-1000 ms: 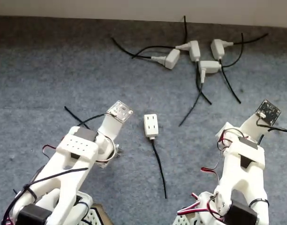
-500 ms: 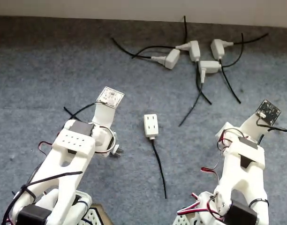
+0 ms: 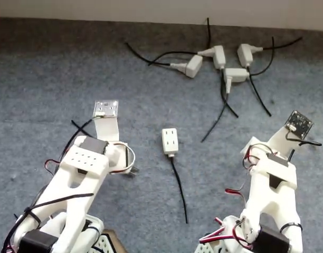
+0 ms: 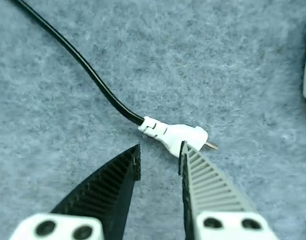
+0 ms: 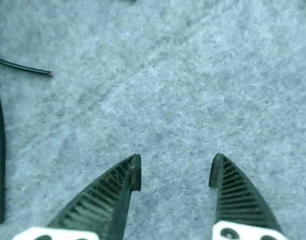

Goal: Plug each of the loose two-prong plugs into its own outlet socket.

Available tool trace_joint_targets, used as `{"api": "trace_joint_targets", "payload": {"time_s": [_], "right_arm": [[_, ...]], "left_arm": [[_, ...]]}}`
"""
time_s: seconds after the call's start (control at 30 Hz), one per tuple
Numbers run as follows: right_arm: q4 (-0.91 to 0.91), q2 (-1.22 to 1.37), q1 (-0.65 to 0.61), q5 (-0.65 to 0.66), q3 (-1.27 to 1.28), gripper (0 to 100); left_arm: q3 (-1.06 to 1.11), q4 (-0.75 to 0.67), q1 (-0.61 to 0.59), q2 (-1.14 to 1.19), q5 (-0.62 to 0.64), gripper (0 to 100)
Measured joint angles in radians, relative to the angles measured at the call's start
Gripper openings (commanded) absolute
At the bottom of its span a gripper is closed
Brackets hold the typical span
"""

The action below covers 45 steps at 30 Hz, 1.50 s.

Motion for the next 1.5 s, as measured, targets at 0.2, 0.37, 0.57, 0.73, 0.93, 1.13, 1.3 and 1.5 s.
{"api": "trace_joint_targets", "payload": {"time_s": [0.2,0.37,0.57,0.73,0.93,1.13,1.3,1.5], "right_arm": [[0.0,0.0,0.0,0.0,0.0,22.8],[0.0,0.0,0.0,0.0,0.0,22.8],[0.0,0.0,0.0,0.0,0.0,22.8],[0.0,0.002,0.0,0.0,0.0,22.8],[0.0,0.002,0.0,0.0,0.0,22.8],[0.0,0.002,0.0,0.0,0.0,22.8],[0.0,0.002,0.0,0.0,0.0,22.8],[0.0,0.002,0.0,0.002,0.0,22.8]], "left_arm": [[0.0,0.003,0.084,0.0,0.224,14],[0.028,-0.025,0.083,0.0,0.422,14],[0.04,-0.061,0.058,0.0,0.477,14],[0.04,-0.061,0.002,0.0,0.377,14],[0.031,-0.035,-0.015,0.0,0.155,14],[-0.18,0.238,0.057,0.002,-0.152,13],[-0.295,0.388,0.063,0.002,-0.255,14],[-0.388,0.463,0.066,0.002,-0.267,13]]}}
